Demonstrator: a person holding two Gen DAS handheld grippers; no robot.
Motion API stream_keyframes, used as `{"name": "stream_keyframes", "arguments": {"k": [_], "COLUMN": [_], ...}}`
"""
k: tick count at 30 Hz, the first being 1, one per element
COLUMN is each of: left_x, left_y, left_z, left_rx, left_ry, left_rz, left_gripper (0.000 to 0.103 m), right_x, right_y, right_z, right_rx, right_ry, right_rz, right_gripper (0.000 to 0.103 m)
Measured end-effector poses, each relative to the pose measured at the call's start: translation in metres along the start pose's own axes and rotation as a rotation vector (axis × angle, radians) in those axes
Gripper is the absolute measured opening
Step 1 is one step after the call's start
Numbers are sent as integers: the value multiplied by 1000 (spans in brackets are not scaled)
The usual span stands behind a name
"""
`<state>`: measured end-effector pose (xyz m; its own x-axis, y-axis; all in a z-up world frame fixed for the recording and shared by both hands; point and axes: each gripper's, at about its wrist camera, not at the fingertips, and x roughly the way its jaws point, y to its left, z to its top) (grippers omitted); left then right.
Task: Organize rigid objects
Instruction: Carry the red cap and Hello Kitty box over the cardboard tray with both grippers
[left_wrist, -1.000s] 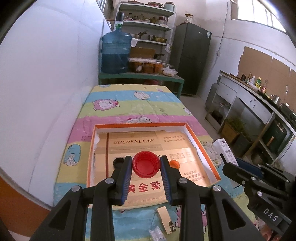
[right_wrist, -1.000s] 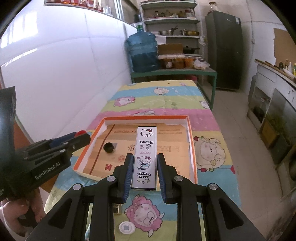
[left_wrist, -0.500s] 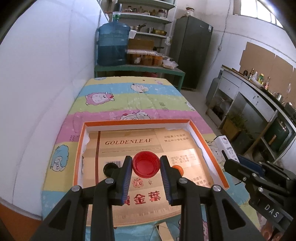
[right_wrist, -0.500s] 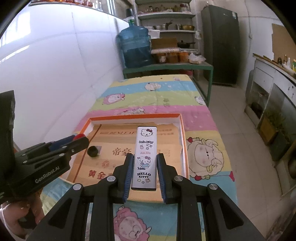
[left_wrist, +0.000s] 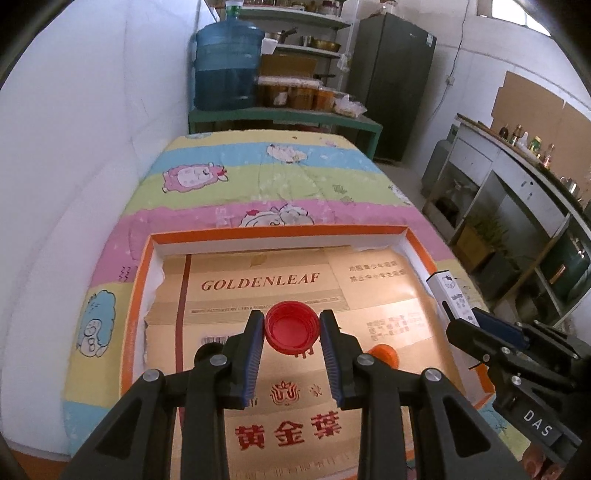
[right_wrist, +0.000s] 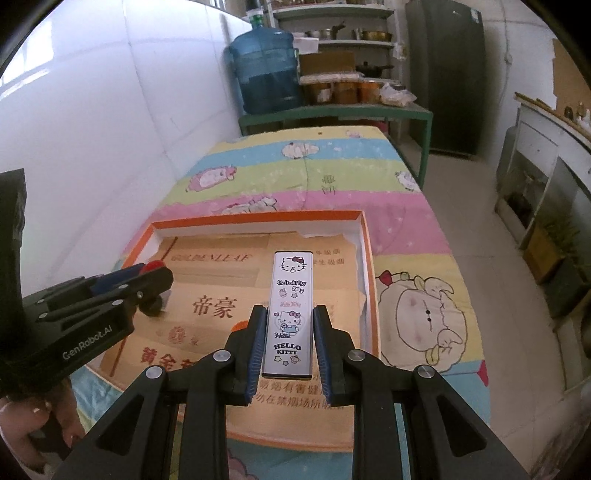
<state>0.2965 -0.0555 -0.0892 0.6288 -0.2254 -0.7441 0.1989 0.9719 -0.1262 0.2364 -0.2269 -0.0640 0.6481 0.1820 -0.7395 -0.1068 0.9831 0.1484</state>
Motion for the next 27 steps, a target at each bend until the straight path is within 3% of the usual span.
{"name": "stream_keyframes", "arguments": {"k": [11, 27], "left_x": [34, 53], "left_y": [2, 1], "left_z": [0, -2], "left_rx": [-1, 8], "left_ry": [48, 83], "left_rz": [14, 10], "left_gripper": [31, 31], "right_x": [36, 59], "right_y": [-7, -11], "right_z": [3, -1], "right_rx": [-4, -9], "right_ry": [37, 80], "right_rz": [10, 17], "right_gripper": [26, 26]}}
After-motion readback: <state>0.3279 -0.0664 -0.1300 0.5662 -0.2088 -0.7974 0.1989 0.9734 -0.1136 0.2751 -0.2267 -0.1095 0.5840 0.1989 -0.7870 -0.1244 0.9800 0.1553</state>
